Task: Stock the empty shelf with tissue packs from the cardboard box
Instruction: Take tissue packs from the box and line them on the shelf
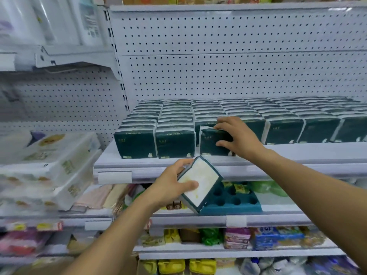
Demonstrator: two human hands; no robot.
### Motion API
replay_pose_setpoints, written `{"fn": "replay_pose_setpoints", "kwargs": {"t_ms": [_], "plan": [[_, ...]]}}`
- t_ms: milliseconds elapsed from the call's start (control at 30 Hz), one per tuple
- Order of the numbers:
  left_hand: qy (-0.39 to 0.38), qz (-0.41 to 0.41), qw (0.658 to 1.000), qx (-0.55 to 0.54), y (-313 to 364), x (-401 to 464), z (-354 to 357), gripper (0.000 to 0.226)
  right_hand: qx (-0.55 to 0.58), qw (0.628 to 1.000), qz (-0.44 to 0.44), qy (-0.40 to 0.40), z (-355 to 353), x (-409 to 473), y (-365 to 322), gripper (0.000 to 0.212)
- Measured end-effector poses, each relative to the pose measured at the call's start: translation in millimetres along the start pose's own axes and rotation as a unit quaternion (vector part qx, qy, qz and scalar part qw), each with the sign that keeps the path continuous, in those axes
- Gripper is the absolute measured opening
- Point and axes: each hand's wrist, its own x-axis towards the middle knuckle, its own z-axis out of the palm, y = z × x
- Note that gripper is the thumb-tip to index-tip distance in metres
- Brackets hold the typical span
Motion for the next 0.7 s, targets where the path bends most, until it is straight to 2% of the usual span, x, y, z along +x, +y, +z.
{"fn": "replay_pose_setpoints", "kwargs": {"t_ms": [100, 200, 400, 533, 633, 700], "plan": [[0.016, -0.006, 1.0, -0.011, 4.6, 2.9, 1.7, 0.056, 0.008, 1.0, -0.022, -0.002, 8.2, 9.4, 5.4, 0.05], [0.03, -0.01, 0.999, -0.009, 9.0, 3.3, 0.8, 0.057, 0.014, 1.0, -0.002, 0.01, 13.5, 16.4, 7.0, 0.05], [0.053, -0.028, 0.997, -0.045, 15.2, 1.2, -2.2, 0.045, 0.016, 0.999, 0.01, 0.025, 16.0, 18.0, 2.6, 0.058], [0.065, -0.027, 0.995, -0.075, 19.7, 1.4, -1.5, 0.034, -0.048, 0.981, -0.15, 0.114, 4.7, 3.6, -9.6, 0.068], [0.091, -0.011, 0.992, -0.092, 25.4, 1.6, -2.0, 0.03, -0.065, 0.953, -0.287, 0.067, -2.7, -23.3, -18.6, 0.074], [0.099, -0.007, 0.988, -0.12, 30.8, 1.4, -0.9, 0.028, -0.076, 0.945, -0.318, 0.012, -2.6, -40.8, -21.4, 0.072]]}}
